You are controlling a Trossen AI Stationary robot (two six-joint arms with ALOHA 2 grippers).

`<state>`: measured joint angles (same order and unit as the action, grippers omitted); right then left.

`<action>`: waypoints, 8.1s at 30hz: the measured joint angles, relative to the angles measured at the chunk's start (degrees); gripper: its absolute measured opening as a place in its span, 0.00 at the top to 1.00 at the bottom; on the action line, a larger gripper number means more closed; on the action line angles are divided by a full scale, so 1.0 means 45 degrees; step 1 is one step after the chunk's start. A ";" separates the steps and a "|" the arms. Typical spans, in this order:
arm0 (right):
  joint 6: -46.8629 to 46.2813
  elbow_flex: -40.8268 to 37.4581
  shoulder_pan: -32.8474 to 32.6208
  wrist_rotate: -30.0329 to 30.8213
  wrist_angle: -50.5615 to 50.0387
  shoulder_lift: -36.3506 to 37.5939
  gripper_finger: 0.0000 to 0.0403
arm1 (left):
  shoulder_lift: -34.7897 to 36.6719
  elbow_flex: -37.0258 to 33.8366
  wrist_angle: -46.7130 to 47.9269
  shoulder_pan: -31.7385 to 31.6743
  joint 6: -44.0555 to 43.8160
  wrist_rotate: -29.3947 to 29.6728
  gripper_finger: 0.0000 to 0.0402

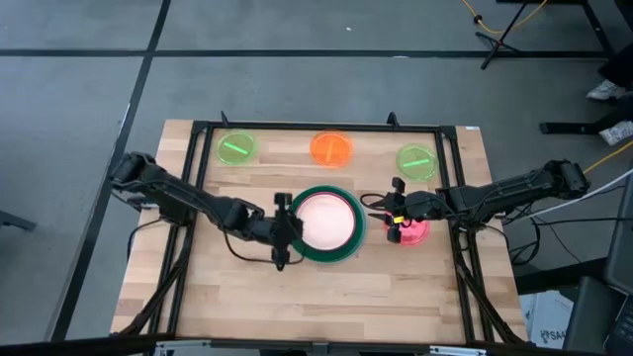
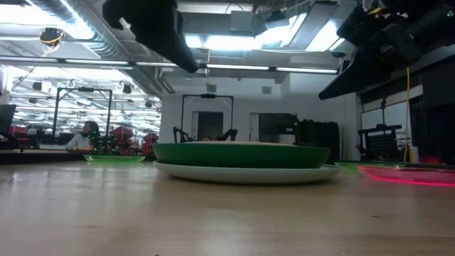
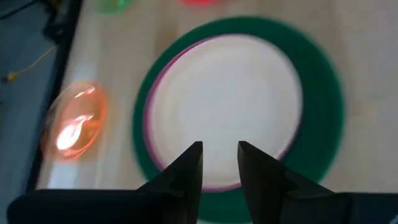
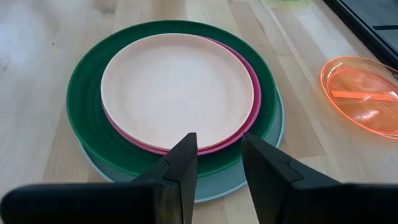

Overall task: Stack plastic plates
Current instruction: Stack the left light green plate on top of the light pink plate, then stack the orange plate on top of the bottom light green plate

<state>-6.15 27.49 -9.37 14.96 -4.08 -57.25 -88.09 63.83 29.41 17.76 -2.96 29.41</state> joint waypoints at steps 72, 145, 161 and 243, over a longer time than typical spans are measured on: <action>-0.0223 -0.0010 0.0000 0.0539 0.0023 0.0000 0.71 | 0.2091 -0.5746 0.0840 -1.1482 0.2151 -0.1715 0.77; -0.0220 -0.0010 0.0001 0.0534 -0.0097 0.0000 0.71 | 0.0243 -0.5153 0.0196 -0.7872 0.2617 0.1017 1.00; -0.0223 -0.0010 0.0004 0.0534 -0.0090 0.0000 0.71 | 0.0248 -0.3357 0.0188 -0.3464 0.2750 0.1280 0.99; -0.0884 -0.0005 0.0000 0.0218 0.0013 -0.0005 0.71 | -0.1008 -0.1253 -0.4921 -0.0638 0.2430 -0.1813 0.76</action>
<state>-10.13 27.46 -9.37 15.94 -4.02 -57.28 -92.63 58.19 7.27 14.88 7.98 21.25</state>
